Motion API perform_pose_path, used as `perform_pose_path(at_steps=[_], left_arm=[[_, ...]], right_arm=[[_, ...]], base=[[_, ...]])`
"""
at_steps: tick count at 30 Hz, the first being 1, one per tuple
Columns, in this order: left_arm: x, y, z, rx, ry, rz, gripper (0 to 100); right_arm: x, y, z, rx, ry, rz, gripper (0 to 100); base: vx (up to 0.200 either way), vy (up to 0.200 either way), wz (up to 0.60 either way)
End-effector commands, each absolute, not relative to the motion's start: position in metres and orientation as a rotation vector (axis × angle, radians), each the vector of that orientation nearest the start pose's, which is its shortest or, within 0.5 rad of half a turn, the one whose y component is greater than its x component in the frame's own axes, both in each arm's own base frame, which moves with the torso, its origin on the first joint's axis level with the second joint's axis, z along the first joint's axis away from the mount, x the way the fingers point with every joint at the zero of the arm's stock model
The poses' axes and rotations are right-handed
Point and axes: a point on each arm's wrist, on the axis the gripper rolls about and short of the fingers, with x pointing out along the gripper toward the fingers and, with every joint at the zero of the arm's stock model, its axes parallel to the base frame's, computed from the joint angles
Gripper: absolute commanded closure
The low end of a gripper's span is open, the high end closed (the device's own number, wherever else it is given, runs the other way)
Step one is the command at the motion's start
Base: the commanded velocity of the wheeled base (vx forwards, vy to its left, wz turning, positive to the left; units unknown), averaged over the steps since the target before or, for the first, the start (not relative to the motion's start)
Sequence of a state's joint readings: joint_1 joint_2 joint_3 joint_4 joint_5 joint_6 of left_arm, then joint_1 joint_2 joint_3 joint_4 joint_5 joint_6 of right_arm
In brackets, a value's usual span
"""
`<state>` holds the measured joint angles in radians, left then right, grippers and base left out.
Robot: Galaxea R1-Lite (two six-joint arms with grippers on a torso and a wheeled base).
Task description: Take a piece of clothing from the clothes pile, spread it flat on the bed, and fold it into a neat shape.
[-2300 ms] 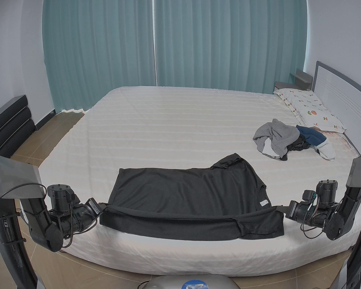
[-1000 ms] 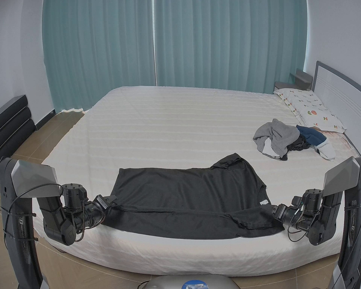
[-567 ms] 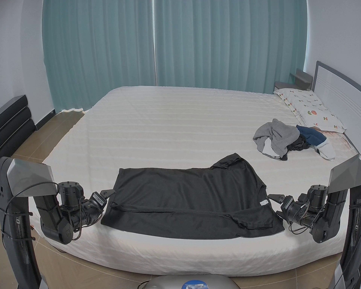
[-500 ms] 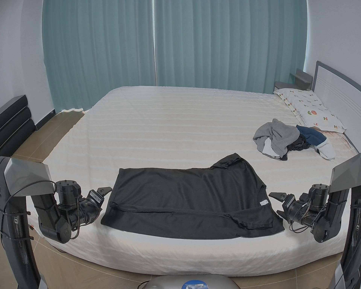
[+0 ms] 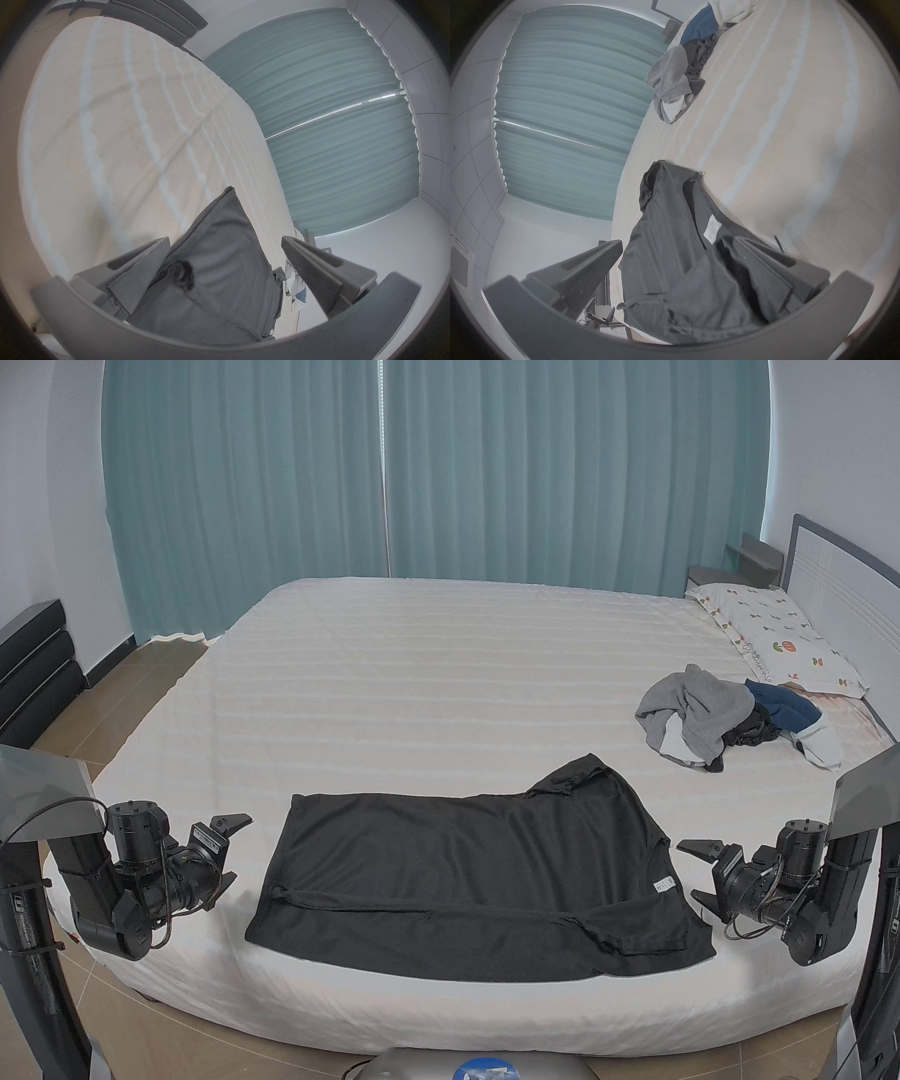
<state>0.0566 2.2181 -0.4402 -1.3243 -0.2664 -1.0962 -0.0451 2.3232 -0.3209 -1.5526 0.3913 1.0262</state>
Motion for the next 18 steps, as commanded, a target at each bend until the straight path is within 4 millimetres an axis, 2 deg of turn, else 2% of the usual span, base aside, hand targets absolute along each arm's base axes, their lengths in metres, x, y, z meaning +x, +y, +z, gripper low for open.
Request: perform_pose_path(at_steps=[1, 3, 7, 12, 15, 18], left_arm=[[0.307, 0.011, 0.010, -1.145, 0.519, 0.061, 0], [0.305, 0.012, 0.013, -1.145, 0.513, 0.059, 0], [0.296, 0.008, 0.033, -1.144, 0.499, 0.001, 0], [0.292, -0.005, 0.050, -1.110, 0.503, -0.082, 0], [0.289, -0.012, 0.050, -1.030, 0.537, -0.104, 0], [0.283, -0.016, 0.041, -1.004, 0.619, -0.082, 0]], right_arm=[[0.291, -0.004, -0.018, 1.094, 0.584, 0.085, 0], [0.290, -0.003, -0.018, 1.092, 0.592, 0.087, 0], [0.288, -0.002, -0.020, 1.085, 0.600, 0.087, 0], [0.286, -0.001, -0.020, 1.084, 0.609, 0.084, 0], [0.286, -0.001, -0.021, 1.082, 0.610, 0.083, 0], [0.285, 0.000, -0.021, 1.083, 0.615, 0.082, 0]], base=[[0.000, 0.000, 0.00], [0.000, 0.000, 0.00], [0.000, 0.000, 0.00], [0.000, 0.000, 0.00], [0.000, 0.000, 0.00], [0.000, 0.000, 0.00]])
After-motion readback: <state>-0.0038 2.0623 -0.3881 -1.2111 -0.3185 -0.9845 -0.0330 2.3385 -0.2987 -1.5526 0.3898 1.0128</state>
